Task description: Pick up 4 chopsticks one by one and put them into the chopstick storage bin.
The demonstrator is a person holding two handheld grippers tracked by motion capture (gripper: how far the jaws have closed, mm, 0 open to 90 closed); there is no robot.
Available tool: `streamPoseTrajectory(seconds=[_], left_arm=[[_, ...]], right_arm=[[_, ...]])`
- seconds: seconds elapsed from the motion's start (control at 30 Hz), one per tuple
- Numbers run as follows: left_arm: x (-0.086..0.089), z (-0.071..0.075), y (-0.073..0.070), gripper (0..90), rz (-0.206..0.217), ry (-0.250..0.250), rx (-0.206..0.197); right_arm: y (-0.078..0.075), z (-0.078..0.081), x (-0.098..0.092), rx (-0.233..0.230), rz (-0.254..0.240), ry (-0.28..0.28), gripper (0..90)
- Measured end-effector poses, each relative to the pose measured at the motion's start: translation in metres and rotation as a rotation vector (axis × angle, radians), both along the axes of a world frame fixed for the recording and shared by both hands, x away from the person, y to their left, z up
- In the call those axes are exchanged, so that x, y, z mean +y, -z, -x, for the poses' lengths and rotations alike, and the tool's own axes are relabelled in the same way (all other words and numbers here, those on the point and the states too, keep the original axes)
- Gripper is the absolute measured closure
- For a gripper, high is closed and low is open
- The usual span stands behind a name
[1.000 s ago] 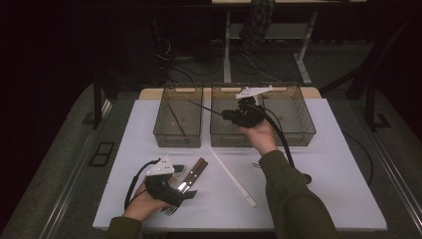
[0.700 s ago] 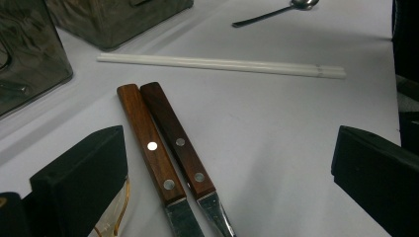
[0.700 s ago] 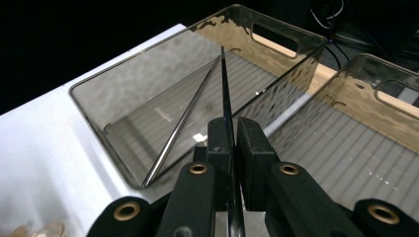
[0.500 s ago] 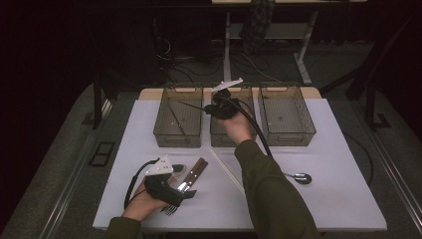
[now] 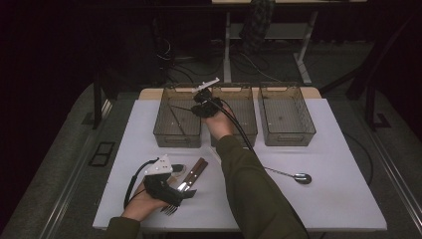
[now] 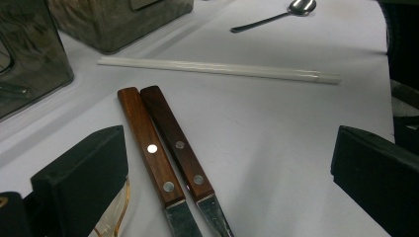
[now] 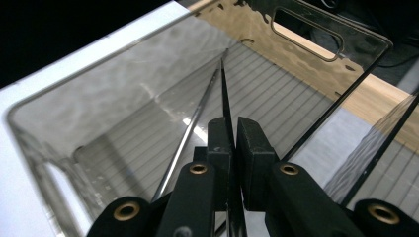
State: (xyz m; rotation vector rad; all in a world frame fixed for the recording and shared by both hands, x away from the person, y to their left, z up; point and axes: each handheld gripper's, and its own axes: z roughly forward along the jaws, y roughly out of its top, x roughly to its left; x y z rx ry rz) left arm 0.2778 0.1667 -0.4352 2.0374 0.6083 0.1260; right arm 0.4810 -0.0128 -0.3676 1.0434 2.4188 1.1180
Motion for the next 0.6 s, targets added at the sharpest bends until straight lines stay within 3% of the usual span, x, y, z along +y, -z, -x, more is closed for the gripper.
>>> streamPoseTrajectory(seconds=[0.33,0.4,0.6], left_arm=[[0.000,-0.001,0.000,0.0,0.002,0.003,0.004],[0.000,-0.001,0.000,0.0,0.002,0.003,0.001],[-0.001,0.000,0.000,0.0,-0.002,0.004,0.002]], right_arm=[[0.007,-0.011,0.020,0.008,0.018,0.018,82.7],[0.007,-0.010,0.022,-0.011,0.013,0.024,64.6],[-0.002,-0.007,0.014,0.004,-0.019,0.018,52.0]])
